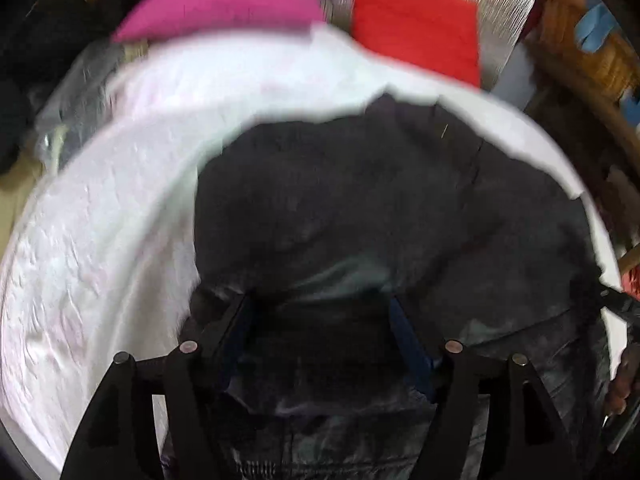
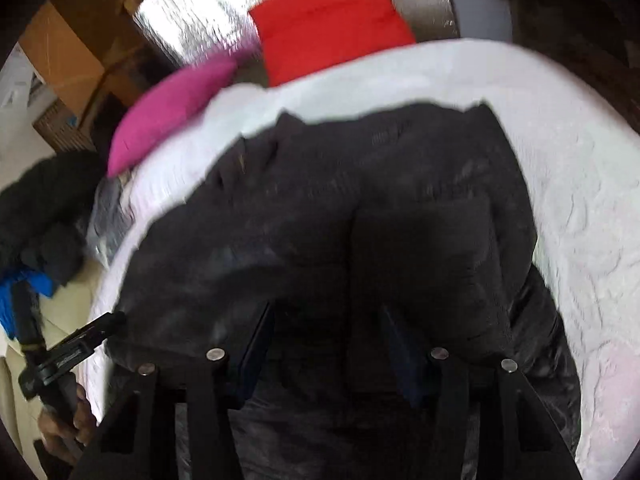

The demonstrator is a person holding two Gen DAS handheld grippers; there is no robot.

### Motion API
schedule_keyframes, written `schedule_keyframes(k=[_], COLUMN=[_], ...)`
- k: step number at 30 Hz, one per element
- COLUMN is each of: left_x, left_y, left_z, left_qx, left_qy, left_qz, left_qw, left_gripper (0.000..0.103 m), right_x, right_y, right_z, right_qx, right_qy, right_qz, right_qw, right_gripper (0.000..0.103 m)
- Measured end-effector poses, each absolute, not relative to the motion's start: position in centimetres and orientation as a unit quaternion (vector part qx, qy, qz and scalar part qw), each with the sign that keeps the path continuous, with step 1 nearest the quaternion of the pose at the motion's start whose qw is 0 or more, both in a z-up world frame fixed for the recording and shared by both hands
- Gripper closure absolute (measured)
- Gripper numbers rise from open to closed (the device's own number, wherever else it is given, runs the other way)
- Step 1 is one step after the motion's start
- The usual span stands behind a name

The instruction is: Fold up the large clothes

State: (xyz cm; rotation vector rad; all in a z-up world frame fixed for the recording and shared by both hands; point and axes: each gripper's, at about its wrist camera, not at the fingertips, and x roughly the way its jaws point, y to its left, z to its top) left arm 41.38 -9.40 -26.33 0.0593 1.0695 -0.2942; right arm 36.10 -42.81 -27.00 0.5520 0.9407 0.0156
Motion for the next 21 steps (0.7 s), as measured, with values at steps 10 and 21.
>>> schedule_keyframes(k=[10, 21], left_x=[41.2, 43.4], left_y=[-8.3, -8.5], left_z=[-23.4, -25.4], left_qx=[-0.013, -0.002], left_qy=[0.466, 0.500], left_qz=[-0.152, -0.102], left_qw=[0.872, 0.860], left_gripper=[0.032, 0.032], right_x=[35.1, 36.1], right_y=[-45.3, -45.9], right_z=[-23.9, -26.7], right_qx=[0.322, 0.339], right_qy=[0.382, 0.418], right_qz=[0.035, 0.011], right_qw=[0.865, 0.843], right_gripper=[0.046, 0.050])
